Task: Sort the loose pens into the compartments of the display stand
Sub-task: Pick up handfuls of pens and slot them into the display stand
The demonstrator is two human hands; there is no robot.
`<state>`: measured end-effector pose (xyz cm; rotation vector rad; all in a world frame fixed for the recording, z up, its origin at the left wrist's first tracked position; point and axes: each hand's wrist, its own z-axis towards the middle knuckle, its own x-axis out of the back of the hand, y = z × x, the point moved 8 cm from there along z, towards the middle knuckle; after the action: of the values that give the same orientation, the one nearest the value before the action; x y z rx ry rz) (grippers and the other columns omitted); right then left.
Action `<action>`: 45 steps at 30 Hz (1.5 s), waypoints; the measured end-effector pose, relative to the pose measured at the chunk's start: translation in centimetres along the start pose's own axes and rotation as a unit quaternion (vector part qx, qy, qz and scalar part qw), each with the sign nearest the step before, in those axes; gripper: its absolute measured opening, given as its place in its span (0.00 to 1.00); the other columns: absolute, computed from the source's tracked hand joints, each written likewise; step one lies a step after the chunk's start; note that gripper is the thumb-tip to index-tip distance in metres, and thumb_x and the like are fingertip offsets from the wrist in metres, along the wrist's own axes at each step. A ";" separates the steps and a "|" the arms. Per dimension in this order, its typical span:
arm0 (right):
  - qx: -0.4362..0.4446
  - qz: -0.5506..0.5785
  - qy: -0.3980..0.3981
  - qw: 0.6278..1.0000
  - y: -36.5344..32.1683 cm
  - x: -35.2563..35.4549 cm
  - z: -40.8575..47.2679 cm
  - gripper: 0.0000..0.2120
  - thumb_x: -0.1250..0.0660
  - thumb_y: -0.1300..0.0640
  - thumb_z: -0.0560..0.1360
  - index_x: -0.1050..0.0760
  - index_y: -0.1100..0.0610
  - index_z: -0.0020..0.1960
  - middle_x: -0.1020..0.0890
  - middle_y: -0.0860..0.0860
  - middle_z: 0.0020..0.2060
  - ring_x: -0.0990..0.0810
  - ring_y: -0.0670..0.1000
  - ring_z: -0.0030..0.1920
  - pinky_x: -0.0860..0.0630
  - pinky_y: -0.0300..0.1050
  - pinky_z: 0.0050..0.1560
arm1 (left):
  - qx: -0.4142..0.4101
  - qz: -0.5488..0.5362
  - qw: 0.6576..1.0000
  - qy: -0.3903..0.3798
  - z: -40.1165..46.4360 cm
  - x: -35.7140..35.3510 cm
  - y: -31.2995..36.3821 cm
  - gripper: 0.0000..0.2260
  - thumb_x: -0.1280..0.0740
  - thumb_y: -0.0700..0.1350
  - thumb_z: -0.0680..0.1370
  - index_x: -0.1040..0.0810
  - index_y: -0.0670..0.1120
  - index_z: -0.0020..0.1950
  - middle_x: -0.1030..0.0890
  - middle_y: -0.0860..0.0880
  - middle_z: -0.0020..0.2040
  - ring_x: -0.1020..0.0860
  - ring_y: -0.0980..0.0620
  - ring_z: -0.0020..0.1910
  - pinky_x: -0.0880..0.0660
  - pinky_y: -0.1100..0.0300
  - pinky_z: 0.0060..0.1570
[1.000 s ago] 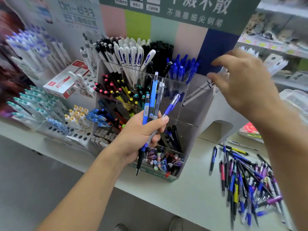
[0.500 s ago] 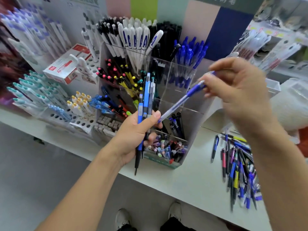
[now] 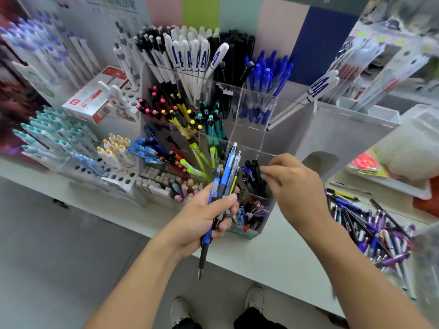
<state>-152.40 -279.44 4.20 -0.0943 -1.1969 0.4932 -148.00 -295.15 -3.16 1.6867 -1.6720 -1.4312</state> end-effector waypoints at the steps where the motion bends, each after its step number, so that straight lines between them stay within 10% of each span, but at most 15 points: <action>1: -0.033 0.016 0.005 0.999 -0.3 0.6 0.1 0.05 0.28 0.55 0.77 0.14 0.53 0.51 0.18 0.48 0.46 0.19 0.52 0.41 0.21 0.48 0.41 | -0.001 0.005 1.000 0.000 -0.1 -0.1 -0.1 0.22 0.31 0.48 0.76 0.30 0.41 0.67 0.24 0.50 0.38 0.33 0.55 0.26 0.40 0.66 0.22; 7: -0.269 0.387 -0.138 0.871 -1.3 -2.5 0.3 0.08 0.25 0.53 0.75 0.16 0.58 0.44 0.22 0.46 0.27 0.28 0.46 0.26 0.30 0.41 0.27 | -0.016 0.054 0.998 -0.002 0.0 -0.5 0.3 0.19 0.29 0.49 0.73 0.26 0.49 0.63 0.24 0.48 0.38 0.32 0.54 0.26 0.38 0.65 0.22; 12: -0.341 0.538 -0.171 0.752 -1.5 -4.0 0.1 0.05 0.32 0.62 0.80 0.20 0.65 0.50 0.19 0.56 0.37 0.22 0.47 0.30 0.26 0.36 0.28 | -0.012 -0.005 0.999 0.041 -0.4 0.6 0.6 0.06 0.35 0.48 0.81 0.26 0.47 0.53 0.24 0.50 0.38 0.34 0.55 0.24 0.41 0.66 0.20; 17: -0.316 0.534 0.018 0.784 -0.1 -0.4 1.2 0.06 0.36 0.62 0.82 0.24 0.59 0.46 0.22 0.54 0.34 0.27 0.48 0.26 0.29 0.38 0.23 | -0.003 -0.054 0.997 0.058 -0.8 1.2 0.5 0.07 0.39 0.46 0.84 0.27 0.43 0.55 0.21 0.48 0.37 0.36 0.56 0.22 0.42 0.68 0.18; 24: -0.249 0.411 -0.204 0.853 -3.0 -2.4 1.2 0.04 0.33 0.61 0.80 0.19 0.58 0.52 0.25 0.45 0.25 0.29 0.47 0.25 0.31 0.39 0.22 | 0.006 -0.020 0.999 0.031 -0.4 1.5 1.1 0.04 0.38 0.47 0.83 0.28 0.46 0.54 0.31 0.51 0.34 0.41 0.56 0.24 0.44 0.67 0.20; 29: -0.265 0.499 -0.213 0.797 -5.9 -4.9 2.1 0.07 0.37 0.61 0.83 0.20 0.60 0.55 0.24 0.48 0.27 0.29 0.45 0.24 0.32 0.37 0.22 | 0.001 -0.058 0.998 0.035 -0.5 2.3 2.7 0.05 0.40 0.45 0.84 0.25 0.50 0.55 0.30 0.50 0.34 0.40 0.55 0.24 0.44 0.66 0.20; 39: -0.241 0.489 -0.197 0.815 -6.4 -4.7 3.9 0.07 0.34 0.60 0.81 0.18 0.58 0.55 0.22 0.49 0.30 0.30 0.46 0.26 0.34 0.37 0.21 | -0.061 0.029 0.994 0.081 -2.6 6.0 4.1 0.05 0.35 0.43 0.82 0.24 0.44 0.56 0.17 0.46 0.42 0.25 0.52 0.30 0.33 0.63 0.23; 45: -0.243 0.493 -0.207 0.809 -7.5 -5.9 4.2 0.08 0.29 0.57 0.78 0.18 0.62 0.48 0.29 0.52 0.28 0.33 0.48 0.26 0.35 0.37 0.22 | -0.070 0.124 0.986 0.083 -2.1 6.3 4.1 0.03 0.34 0.43 0.82 0.23 0.50 0.55 0.23 0.43 0.41 0.34 0.53 0.27 0.39 0.63 0.25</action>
<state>-155.47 -289.39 3.10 -1.1529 -1.6407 1.1419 -149.76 -302.55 -1.38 1.4230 -1.5871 -1.2250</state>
